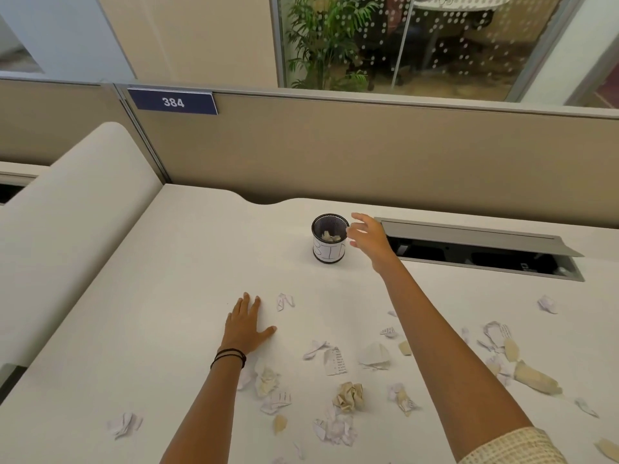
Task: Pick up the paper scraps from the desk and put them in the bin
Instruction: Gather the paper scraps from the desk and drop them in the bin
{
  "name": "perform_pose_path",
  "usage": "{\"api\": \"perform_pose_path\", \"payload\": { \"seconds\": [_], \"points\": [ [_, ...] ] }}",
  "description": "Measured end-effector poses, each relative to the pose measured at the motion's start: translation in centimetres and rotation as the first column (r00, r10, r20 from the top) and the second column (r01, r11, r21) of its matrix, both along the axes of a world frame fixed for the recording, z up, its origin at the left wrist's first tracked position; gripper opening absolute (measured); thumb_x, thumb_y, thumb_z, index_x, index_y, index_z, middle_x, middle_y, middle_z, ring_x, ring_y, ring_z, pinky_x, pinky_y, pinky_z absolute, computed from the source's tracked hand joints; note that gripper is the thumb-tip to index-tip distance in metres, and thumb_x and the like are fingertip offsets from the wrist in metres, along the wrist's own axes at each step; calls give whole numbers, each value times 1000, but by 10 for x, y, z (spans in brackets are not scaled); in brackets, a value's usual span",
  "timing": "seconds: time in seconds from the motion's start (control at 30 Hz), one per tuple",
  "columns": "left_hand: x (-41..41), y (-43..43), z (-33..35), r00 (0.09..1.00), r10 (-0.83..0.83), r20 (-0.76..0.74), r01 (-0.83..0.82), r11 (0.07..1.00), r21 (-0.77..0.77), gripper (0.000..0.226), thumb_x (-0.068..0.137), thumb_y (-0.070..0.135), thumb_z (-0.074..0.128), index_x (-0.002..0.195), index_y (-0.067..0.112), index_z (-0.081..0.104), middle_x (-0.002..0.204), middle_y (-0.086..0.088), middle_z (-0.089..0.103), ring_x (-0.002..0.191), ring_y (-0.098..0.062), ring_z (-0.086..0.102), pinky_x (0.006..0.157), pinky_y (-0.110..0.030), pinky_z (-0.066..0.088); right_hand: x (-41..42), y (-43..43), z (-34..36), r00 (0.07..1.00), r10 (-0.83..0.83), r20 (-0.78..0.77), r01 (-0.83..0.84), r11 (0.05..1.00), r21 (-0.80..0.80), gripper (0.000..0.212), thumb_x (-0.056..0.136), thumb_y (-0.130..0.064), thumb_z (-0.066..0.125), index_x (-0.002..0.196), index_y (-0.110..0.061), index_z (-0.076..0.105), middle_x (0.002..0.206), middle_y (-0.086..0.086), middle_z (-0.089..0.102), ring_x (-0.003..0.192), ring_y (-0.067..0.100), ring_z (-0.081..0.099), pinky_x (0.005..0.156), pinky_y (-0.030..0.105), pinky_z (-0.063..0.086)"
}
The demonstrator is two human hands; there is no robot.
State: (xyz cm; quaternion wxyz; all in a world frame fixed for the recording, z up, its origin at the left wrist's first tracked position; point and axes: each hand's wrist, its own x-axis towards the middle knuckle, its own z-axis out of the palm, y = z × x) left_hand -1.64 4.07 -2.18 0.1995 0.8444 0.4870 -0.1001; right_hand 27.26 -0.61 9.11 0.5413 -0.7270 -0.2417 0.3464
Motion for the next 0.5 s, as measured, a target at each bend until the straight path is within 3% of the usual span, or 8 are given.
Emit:
{"api": "perform_pose_path", "payload": {
  "seconds": [0.13, 0.3, 0.43, 0.5],
  "points": [
    [1, 1, 2, 1000, 0, -25, -1, 1000, -14, 85, 89, 52, 52, 150, 14, 8, 158, -11, -3, 145, -26, 2, 116, -40, 13, -5, -39, -12, 987, 130, 97, -126, 991, -43, 27, 89, -6, 51, 114, -12, 59, 100, 4, 59, 94, 18, 56, 76, 26, 46],
    [1, -3, 3, 1000, -3, -21, 2, 999, -33, 85, 88, 50, 55, 150, 16, 9, 158, -11, -2, 144, -28, 2, 116, -41, 15, -6, -98, -39, 955, 223, 195, -175, 956, -237, 25, 90, -9, 52, 112, -13, 62, 104, 4, 60, 94, 14, 55, 62, 12, 43],
    [1, -8, 2, 1000, 2, -1, -2, 999, -39, 85, 87, 50, 57, 150, 18, 10, 158, -10, -1, 144, -28, 1, 115, -39, 15, -18, -140, -62, 941, 264, 210, -187, 927, -325, 26, 89, -7, 55, 113, -11, 62, 108, 6, 61, 93, 17, 58, 59, 8, 44],
    [-1, -10, 2, 1000, 6, 7, -6, 999, -41, 86, 87, 51, 57, 151, 18, 10, 158, -9, -1, 144, -29, 1, 115, -38, 14, -31, -155, -73, 921, 313, 233, -231, 919, -320, 25, 87, -5, 58, 111, -10, 63, 110, 10, 63, 96, 19, 61, 67, 5, 44]
  ]
}}
